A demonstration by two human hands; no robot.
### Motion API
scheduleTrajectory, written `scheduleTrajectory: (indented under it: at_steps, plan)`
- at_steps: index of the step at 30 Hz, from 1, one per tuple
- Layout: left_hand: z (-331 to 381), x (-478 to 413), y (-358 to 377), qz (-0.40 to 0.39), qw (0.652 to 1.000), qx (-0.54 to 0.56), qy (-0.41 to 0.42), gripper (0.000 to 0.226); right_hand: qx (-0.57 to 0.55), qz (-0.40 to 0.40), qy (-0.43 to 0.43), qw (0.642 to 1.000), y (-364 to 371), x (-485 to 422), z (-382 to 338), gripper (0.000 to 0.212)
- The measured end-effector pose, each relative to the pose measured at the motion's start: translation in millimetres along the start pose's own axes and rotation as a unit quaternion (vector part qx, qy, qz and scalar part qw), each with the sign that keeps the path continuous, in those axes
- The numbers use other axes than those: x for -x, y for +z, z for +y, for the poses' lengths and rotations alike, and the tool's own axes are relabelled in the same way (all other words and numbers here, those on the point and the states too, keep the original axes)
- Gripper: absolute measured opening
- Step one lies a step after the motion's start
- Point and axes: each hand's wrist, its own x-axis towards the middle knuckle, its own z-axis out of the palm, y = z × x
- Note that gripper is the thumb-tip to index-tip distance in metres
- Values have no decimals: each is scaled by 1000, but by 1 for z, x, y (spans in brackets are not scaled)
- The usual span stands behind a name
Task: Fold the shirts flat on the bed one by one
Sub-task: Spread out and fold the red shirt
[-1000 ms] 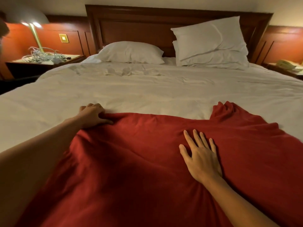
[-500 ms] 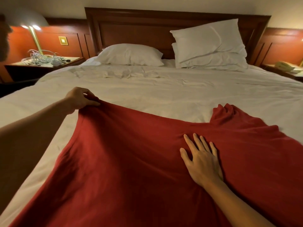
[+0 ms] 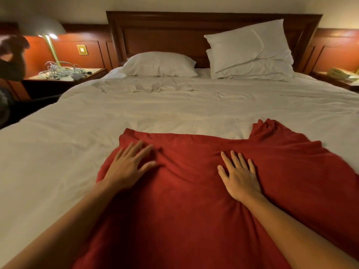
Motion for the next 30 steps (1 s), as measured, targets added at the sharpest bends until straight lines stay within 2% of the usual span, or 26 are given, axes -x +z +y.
scheduleTrajectory:
  at_steps: [1,3,7,11,13,16,18,20,23,25,27,28,30]
  plan:
    - [-1,17,3,-48,999,-18,-1,84,-2,-22,2,1000,-5,4,-2,67]
    - [-5,49,4,-91,994,-64,-24,85,-14,-69,7,998,-14,20,-6,65]
    - [-8,94,-11,-106,982,-114,-109,77,-49,-122,-17,991,-26,73,-12,69]
    - [1,139,-28,-65,976,-89,-187,69,-75,-147,-58,985,-41,140,-19,70]
    - [4,158,-40,-43,978,-3,-203,67,-91,-152,-84,981,-49,180,-23,71]
    - [5,177,-59,-56,953,240,-177,62,-120,-166,-123,971,-62,233,-27,69]
    - [3,188,-71,-44,939,300,-163,58,-156,-183,-143,960,-72,258,-30,67]
    - [-2,195,-81,-25,948,275,-160,52,-228,-208,-157,938,-83,274,-31,63]
    - [-14,204,-93,-31,978,132,-156,46,-287,-231,-198,908,-96,289,-30,58]
    - [-19,213,-98,-58,981,84,-165,42,-280,-205,-216,913,-97,298,-31,52]
    - [-22,222,-97,-90,977,101,-166,40,-317,-148,-202,915,-99,302,-37,29]
    - [-22,226,-95,-94,977,104,-159,37,-342,-127,-193,911,-99,302,-41,18]
    - [-23,235,-91,-72,986,76,-133,32,-372,-119,-189,901,-103,300,-50,10]
